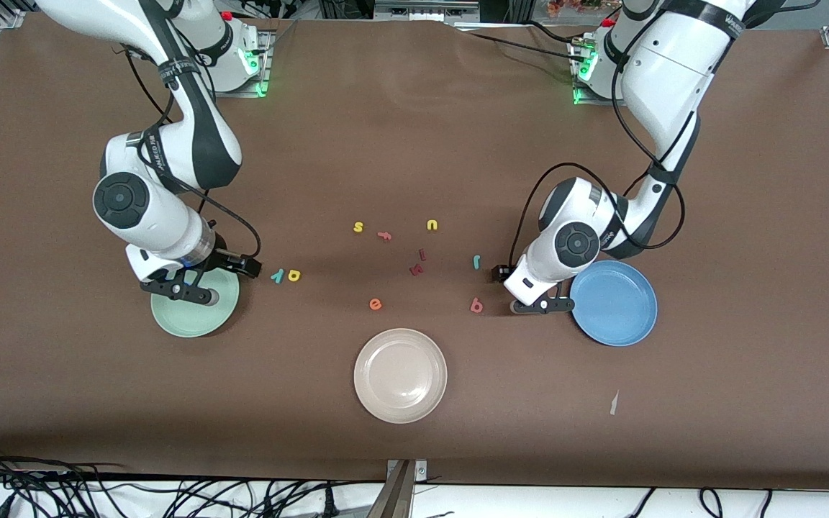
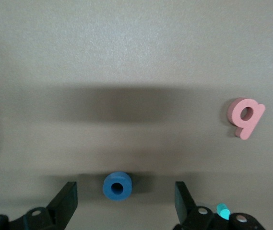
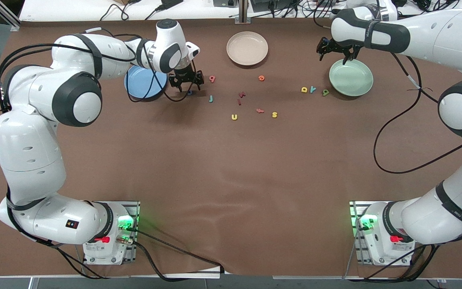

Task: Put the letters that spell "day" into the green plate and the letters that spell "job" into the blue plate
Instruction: 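Grasp the blue o with the left gripper while the right gripper descends, then drop the o onto the blue plate while the right gripper grasps the letter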

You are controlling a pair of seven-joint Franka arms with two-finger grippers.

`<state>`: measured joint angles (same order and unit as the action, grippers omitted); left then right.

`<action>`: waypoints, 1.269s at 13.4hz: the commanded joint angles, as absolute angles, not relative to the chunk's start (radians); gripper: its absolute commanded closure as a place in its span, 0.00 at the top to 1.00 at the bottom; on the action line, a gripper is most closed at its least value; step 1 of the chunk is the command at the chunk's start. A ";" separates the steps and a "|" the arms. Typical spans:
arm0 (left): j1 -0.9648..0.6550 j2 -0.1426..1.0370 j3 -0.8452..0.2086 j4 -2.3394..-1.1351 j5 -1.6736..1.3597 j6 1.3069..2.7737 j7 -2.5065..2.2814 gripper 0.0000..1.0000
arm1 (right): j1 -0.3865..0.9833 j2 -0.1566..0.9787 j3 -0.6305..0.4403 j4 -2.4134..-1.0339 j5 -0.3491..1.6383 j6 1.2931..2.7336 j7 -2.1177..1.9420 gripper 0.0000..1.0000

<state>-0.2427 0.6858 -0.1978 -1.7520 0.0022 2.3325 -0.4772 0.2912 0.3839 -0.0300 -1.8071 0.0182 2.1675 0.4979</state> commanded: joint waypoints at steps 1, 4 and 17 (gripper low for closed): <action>-0.249 0.654 -0.192 -1.807 0.040 2.356 -0.497 0.74 | 0.295 0.406 -0.034 -1.810 0.035 2.206 0.538 1.00; -0.247 0.640 -0.190 -1.828 0.040 2.358 -0.497 0.58 | 0.293 0.454 -0.034 -1.819 0.035 2.258 0.600 1.00; -0.245 0.650 -0.192 -1.819 0.078 2.384 -0.499 0.24 | 0.291 0.417 -0.037 -2.117 0.038 2.534 0.882 0.99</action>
